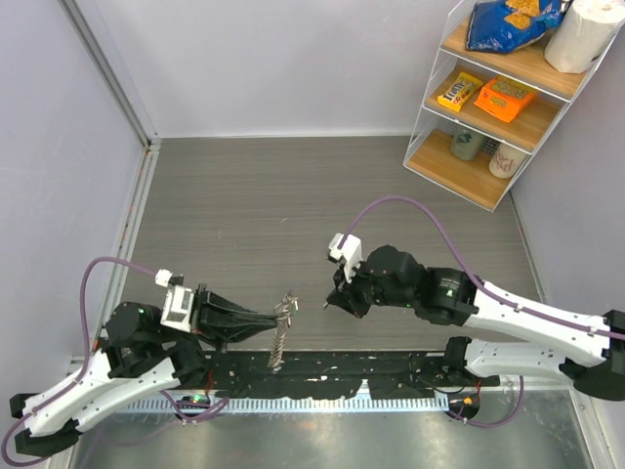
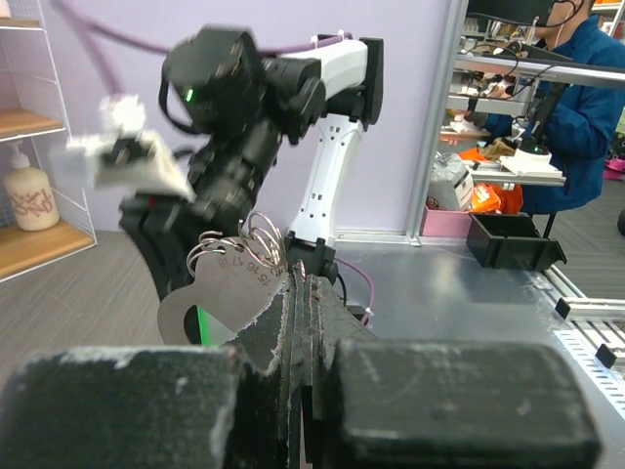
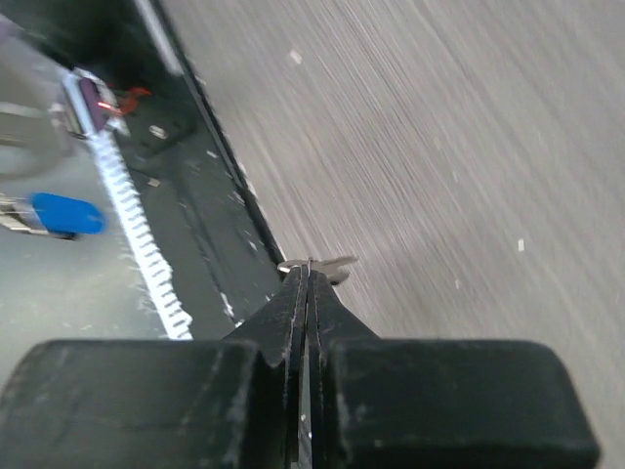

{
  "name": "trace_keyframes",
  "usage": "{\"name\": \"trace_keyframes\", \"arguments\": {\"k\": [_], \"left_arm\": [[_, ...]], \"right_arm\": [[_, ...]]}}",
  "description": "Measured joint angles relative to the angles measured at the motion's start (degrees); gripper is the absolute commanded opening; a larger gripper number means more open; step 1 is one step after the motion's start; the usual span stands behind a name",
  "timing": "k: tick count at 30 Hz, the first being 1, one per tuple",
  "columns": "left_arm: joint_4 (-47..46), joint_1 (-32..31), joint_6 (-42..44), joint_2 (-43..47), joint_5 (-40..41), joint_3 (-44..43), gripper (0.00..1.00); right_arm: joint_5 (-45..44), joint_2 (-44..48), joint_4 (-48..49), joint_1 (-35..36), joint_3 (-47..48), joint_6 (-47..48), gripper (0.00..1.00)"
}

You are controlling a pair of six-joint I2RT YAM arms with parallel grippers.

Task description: Put the keys on the keyring

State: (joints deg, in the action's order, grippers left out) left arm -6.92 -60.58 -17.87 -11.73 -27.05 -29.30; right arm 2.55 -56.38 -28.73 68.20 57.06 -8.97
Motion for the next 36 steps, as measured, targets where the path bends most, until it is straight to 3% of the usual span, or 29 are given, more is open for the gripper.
{"name": "trace_keyframes", "arguments": {"k": [6, 11, 13, 18, 20, 27, 36], "left_arm": [[-0.1, 0.0, 0.0, -2.0, -0.1, 0.0, 0.00], [-0.1, 0.0, 0.0, -3.1, 0.3, 0.1, 0.00], [-0.1, 0.0, 0.2, -3.2, 0.9, 0.5, 0.00], [0.0, 0.0, 0.5, -3.3, 3.4, 1.7, 0.00], [0.1, 0.0, 0.6, -3.3, 4.2, 2.2, 0.00], [0.4, 0.0, 1.6, -4.6, 4.5, 2.8, 0.00], [1.6, 0.0, 1.8, -7.8, -1.4, 2.3, 0.00]], "right_arm": [[-3.6, 0.5, 3.0, -6.9, -13.9, -8.3, 0.05], [-7.1, -3.0, 5.6, -8.9, -18.9, -13.7, 0.05], [-8.3, -5.2, 6.6, -9.4, -19.9, -15.3, 0.11], [-10.7, -7.5, 7.5, -10.3, -20.7, -17.6, 0.47], [-11.7, -7.1, 7.4, -10.4, -20.5, -17.4, 0.52], [-12.5, -0.5, 3.0, -10.5, -10.8, -11.1, 0.53], [-0.7, 5.0, -3.5, -10.3, 10.0, 4.0, 0.53]]}}
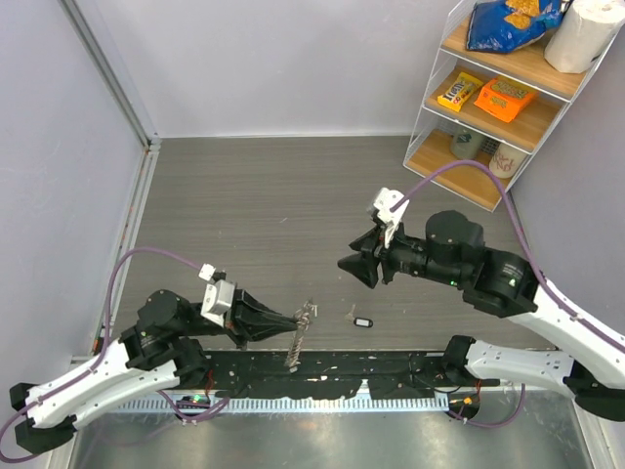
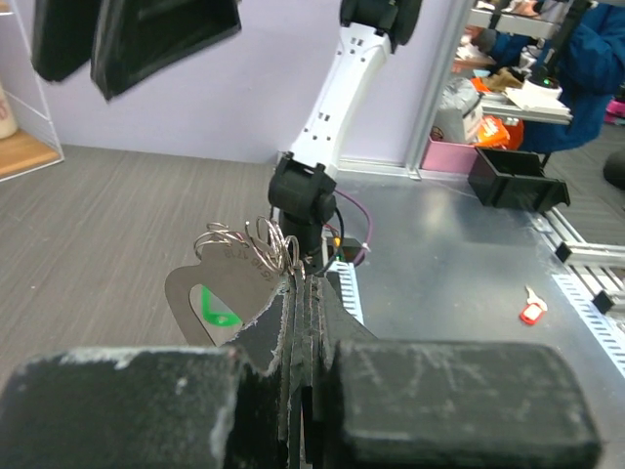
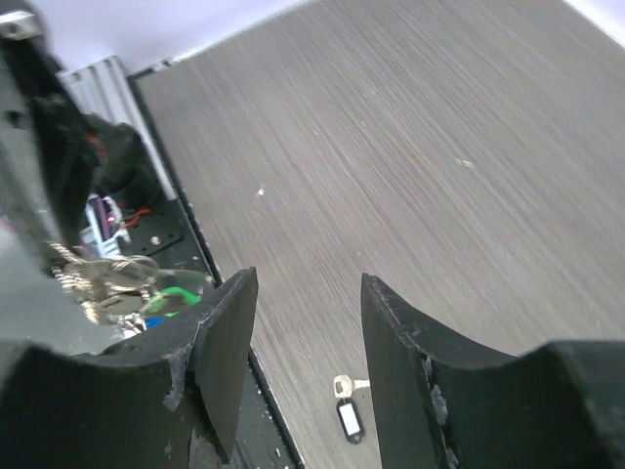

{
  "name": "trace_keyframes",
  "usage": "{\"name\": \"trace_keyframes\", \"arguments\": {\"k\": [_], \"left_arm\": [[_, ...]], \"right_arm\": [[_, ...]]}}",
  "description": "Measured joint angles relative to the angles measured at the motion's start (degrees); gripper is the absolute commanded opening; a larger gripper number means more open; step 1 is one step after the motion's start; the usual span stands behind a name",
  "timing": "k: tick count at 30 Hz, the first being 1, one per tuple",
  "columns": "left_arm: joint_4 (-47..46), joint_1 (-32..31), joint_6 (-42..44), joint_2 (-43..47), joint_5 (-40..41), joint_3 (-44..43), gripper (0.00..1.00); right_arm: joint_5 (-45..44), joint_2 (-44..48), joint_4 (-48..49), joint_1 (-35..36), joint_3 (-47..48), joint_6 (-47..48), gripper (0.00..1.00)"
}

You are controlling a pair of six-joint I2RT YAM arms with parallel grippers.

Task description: Put the keys on the keyring

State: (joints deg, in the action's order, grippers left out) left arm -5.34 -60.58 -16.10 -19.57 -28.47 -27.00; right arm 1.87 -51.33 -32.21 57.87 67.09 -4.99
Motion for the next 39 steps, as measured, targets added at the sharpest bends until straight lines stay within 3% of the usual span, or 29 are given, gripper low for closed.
{"name": "trace_keyframes", "arguments": {"k": [10, 19, 25, 39], "left_arm": [[-0.3, 0.0, -1.7, -1.4, -9.0, -1.9, 0.00], [-2.2, 0.0, -4.9, -1.7, -15.5, -2.0, 0.00], [-3.7, 0.0, -6.4, -2.2, -17.9, -2.0, 0.00], [-5.6, 0.0, -7.5, -2.1, -19.6, -2.0, 0.00]], "right_arm": [[17.7, -5.0, -11.0, 7.1, 15.0, 15.3, 0.50], [23.8, -17.4, -21.8, 17.9, 28.0, 27.8, 0.51], [25.0, -21.8, -24.2, 19.2, 31.3, 31.1, 0.44], [30.5, -26.3, -24.9, 19.4, 32.8, 31.3, 0.44]]}}
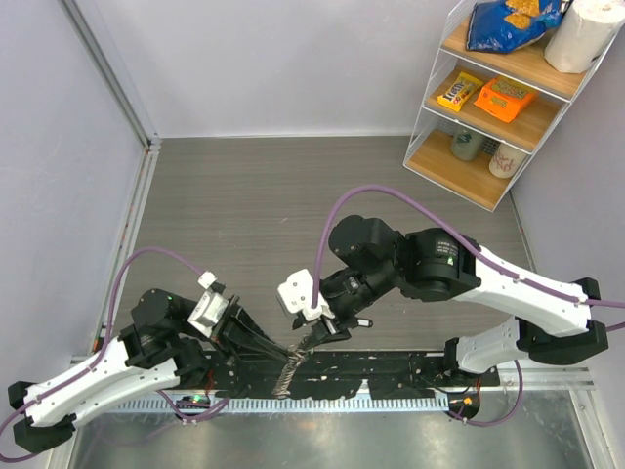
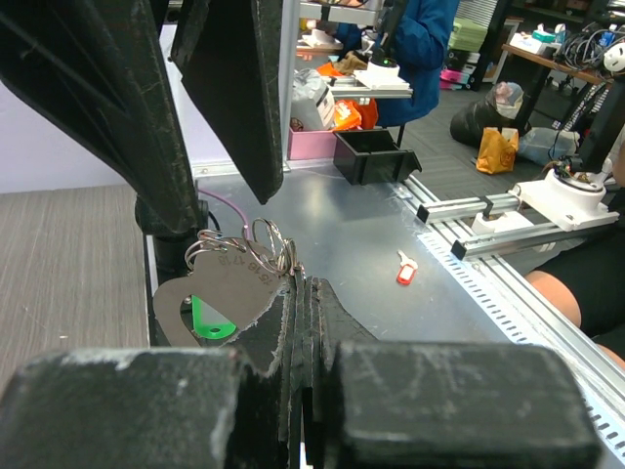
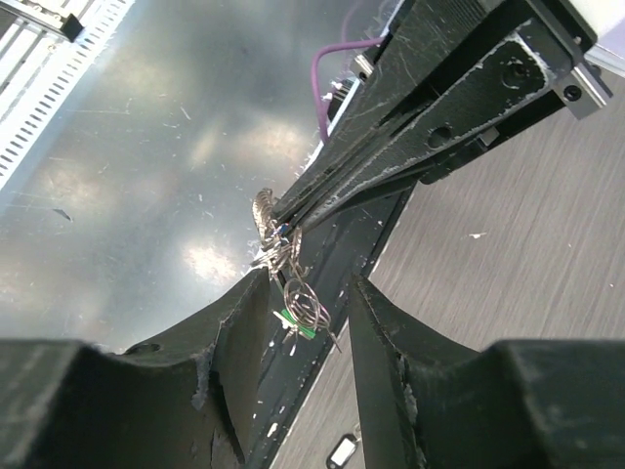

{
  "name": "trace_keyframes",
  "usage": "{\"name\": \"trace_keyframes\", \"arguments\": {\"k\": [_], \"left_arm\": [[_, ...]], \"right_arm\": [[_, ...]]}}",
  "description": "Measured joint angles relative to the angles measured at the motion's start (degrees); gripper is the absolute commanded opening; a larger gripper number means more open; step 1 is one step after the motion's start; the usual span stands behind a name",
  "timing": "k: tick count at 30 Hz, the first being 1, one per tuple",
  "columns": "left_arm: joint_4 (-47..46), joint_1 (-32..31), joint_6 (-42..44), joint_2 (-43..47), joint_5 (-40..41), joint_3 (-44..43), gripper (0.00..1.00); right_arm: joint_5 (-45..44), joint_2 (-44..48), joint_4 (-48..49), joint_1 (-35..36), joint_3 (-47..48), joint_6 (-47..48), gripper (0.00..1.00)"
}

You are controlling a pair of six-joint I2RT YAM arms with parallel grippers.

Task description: Put the keys on the keyring

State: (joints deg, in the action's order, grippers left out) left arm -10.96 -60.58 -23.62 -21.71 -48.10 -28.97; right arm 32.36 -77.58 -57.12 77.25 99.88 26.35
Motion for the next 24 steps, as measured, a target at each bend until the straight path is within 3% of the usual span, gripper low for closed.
{"name": "trace_keyframes", "arguments": {"k": [15, 19, 24], "left_arm": [[0.0, 0.0, 0.0, 0.6, 0.0, 0.0, 0.00], [0.0, 0.0, 0.0, 0.6, 0.0, 0.0, 0.00], [0.0, 0.0, 0.0, 0.6, 0.0, 0.0, 0.00]], "right_arm": [[3.5, -1.9, 0.4, 0.3, 0.0, -1.1, 0.39], [3.7, -2.8, 0.5, 0.3, 0.0, -1.2, 0.31], [4.0, -2.9, 0.7, 0.3, 0.0, -1.4, 0.08]]}}
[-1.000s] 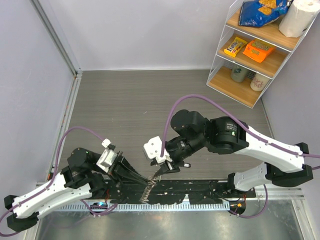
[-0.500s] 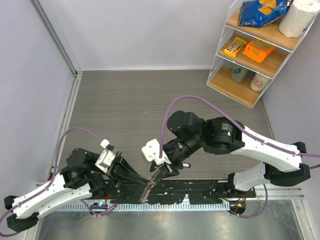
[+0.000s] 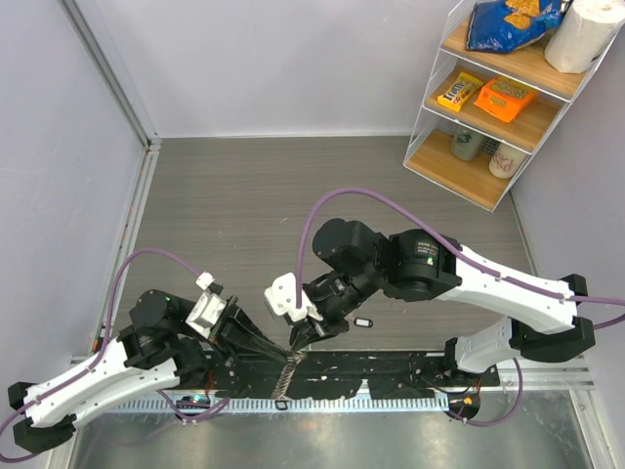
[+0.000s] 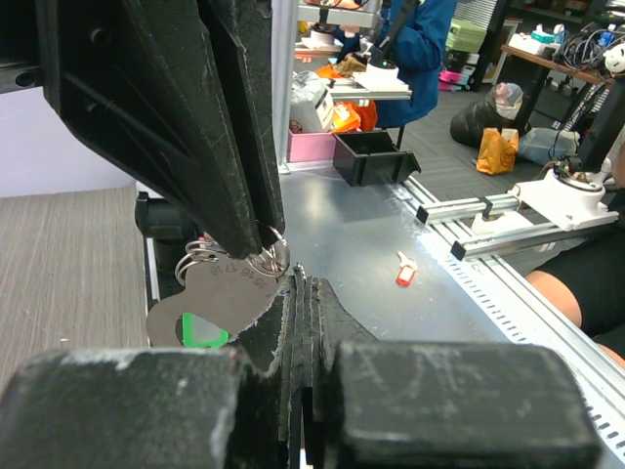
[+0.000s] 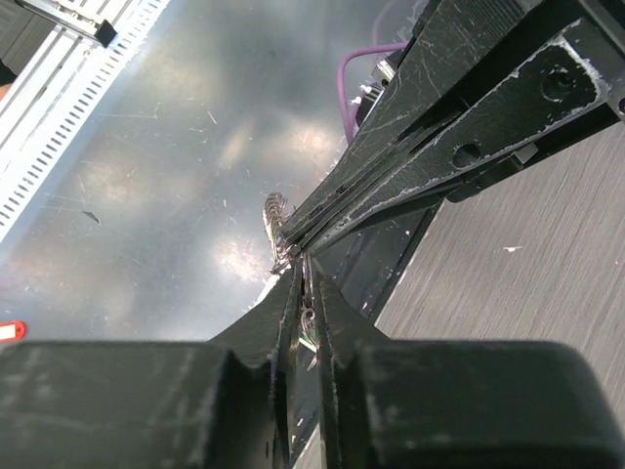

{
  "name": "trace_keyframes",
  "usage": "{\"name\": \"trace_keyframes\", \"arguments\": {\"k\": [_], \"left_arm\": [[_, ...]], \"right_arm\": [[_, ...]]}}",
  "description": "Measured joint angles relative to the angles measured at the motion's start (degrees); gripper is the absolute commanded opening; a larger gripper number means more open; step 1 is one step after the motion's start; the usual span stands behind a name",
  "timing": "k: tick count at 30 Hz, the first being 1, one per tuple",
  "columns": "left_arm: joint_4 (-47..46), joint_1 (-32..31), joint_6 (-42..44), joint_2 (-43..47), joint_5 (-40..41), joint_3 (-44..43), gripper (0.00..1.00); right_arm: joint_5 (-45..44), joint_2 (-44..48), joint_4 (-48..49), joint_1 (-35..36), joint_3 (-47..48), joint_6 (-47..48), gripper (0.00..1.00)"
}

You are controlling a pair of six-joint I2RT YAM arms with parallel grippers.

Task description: Put the keys on the keyring

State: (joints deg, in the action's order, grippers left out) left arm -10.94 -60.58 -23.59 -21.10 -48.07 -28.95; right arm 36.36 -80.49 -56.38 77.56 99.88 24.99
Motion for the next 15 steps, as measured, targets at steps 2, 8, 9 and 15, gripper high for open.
{"name": "trace_keyframes", "arguments": {"k": [2, 8, 9, 15], "left_arm": [[0.0, 0.0, 0.0, 0.0, 0.0, 0.0, 0.00], [0.0, 0.0, 0.0, 0.0, -0.2, 0.1, 0.00], [0.0, 0.0, 0.0, 0.0, -0.2, 0.2, 0.00], [0.5, 0.0, 0.5, 0.0, 0.0, 0.2, 0.06]], "right_arm": [[0.1, 0.0, 0.1, 0.0, 0.0, -0.1, 0.05], [0.4, 0.0, 0.2, 0.0, 0.0, -0.2, 0.05], [0.4, 0.0, 0.2, 0.0, 0.0, -0.2, 0.05], [0.0, 0.1, 0.3, 0.0, -0.1, -1.1, 0.05]]}}
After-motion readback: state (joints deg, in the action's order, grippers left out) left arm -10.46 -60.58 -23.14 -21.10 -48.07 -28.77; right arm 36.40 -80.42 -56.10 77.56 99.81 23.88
